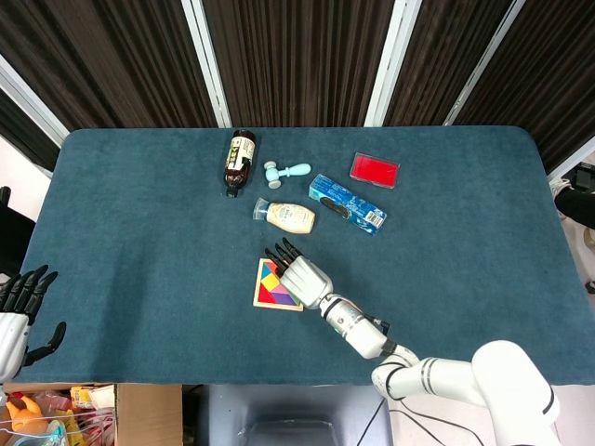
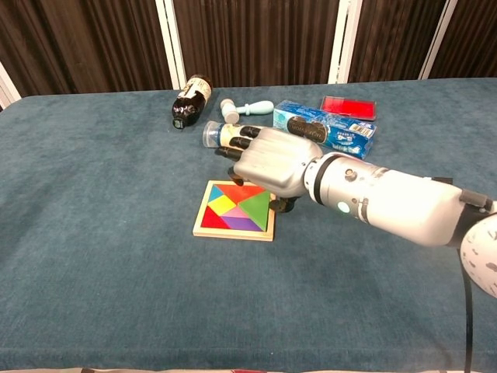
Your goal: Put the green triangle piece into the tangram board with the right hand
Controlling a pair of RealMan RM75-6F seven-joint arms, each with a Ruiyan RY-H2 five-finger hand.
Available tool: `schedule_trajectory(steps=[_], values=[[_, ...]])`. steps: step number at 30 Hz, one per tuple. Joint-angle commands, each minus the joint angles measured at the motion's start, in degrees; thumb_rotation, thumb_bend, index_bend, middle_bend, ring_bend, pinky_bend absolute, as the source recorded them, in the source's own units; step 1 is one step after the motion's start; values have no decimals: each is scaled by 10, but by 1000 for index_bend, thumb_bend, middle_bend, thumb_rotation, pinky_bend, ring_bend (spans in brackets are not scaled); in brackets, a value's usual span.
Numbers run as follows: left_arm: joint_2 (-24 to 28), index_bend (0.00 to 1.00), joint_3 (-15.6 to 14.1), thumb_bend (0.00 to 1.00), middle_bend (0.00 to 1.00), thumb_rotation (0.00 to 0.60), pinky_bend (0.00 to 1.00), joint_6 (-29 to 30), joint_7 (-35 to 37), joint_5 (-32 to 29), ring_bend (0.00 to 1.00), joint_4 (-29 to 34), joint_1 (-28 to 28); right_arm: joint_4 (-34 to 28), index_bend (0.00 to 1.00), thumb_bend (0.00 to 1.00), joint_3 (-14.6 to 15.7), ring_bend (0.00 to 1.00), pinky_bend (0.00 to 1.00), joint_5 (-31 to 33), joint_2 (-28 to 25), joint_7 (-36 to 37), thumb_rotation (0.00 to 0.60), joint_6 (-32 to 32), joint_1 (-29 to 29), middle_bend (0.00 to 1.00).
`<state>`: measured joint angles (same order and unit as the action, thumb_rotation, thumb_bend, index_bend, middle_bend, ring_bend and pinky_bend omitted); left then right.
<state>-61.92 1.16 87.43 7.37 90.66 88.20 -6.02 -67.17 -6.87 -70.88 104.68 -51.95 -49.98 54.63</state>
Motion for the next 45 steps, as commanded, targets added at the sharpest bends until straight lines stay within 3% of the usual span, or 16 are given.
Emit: schedule_trajectory(steps=[1,13,45], values=[[0,0,0,433,0,600,72,0,1,-1,0,0,0,-15,427,457,2,0,0,-9,-10,14,600,-6,-3,0],[-2,0,-1,433,0,600,72,-3,-6,-1,0,2,0,-132,400,457,60,0,0,-81,-84,60,600,-31,-36,0],[-2,0,-2,434,0,600,72,1,-9,4,0,1,1,-98,394,458,56,0,0,-79,-72,76,600,-20,-57,0]])
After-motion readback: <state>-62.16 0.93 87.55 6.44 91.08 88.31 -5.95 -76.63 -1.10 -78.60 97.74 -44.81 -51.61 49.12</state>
